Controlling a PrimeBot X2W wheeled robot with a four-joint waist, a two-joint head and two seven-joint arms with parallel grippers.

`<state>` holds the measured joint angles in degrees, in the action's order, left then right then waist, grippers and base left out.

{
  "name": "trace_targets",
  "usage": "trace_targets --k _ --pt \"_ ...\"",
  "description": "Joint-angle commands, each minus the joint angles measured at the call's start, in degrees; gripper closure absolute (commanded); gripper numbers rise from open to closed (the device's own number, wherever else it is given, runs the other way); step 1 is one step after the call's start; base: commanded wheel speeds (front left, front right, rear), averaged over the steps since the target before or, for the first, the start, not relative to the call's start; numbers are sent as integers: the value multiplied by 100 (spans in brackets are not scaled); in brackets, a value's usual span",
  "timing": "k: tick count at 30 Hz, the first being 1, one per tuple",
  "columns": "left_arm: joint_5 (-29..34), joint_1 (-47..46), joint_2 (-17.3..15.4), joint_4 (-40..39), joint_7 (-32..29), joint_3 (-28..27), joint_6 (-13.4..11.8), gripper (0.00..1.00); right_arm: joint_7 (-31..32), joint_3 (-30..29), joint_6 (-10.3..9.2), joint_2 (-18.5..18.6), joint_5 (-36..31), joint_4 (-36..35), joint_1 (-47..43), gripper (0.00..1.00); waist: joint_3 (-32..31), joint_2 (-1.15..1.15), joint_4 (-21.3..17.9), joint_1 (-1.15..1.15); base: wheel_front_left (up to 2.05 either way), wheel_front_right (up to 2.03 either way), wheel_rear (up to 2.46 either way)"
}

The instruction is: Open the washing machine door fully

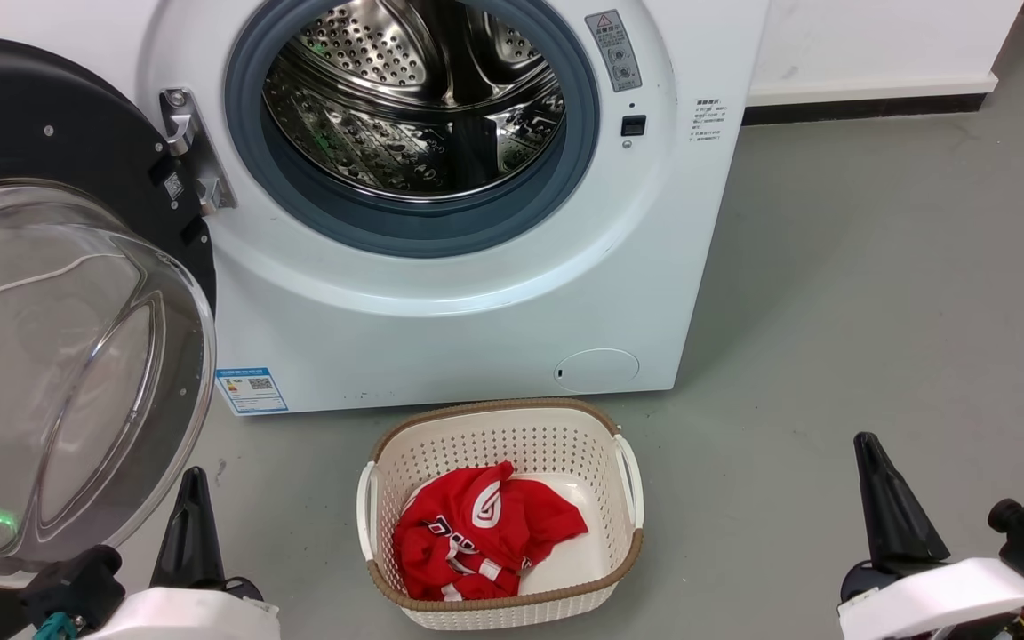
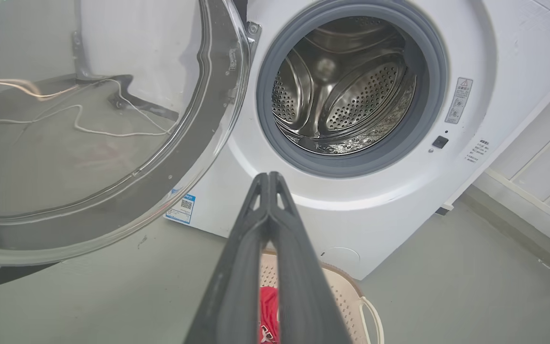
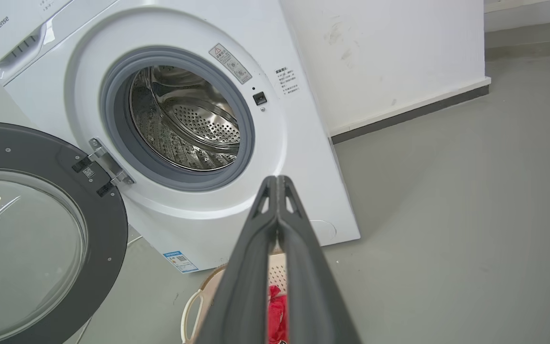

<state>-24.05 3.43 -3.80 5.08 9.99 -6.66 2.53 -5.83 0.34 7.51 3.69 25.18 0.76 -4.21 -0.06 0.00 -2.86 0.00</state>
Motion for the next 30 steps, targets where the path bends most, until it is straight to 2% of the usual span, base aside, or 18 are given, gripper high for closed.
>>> trace_targets --k 1,30 --pt "-178 -167 -29 -57 -28 -5 31 100 21 -12 -1 57 203 -42 204 100 0 0 2 0 0 0 0" --pt "-2699 -481 14 287 -633 11 212 100 339 -91 -1 139 2819 459 535 100 7 0 79 0 0 0 0"
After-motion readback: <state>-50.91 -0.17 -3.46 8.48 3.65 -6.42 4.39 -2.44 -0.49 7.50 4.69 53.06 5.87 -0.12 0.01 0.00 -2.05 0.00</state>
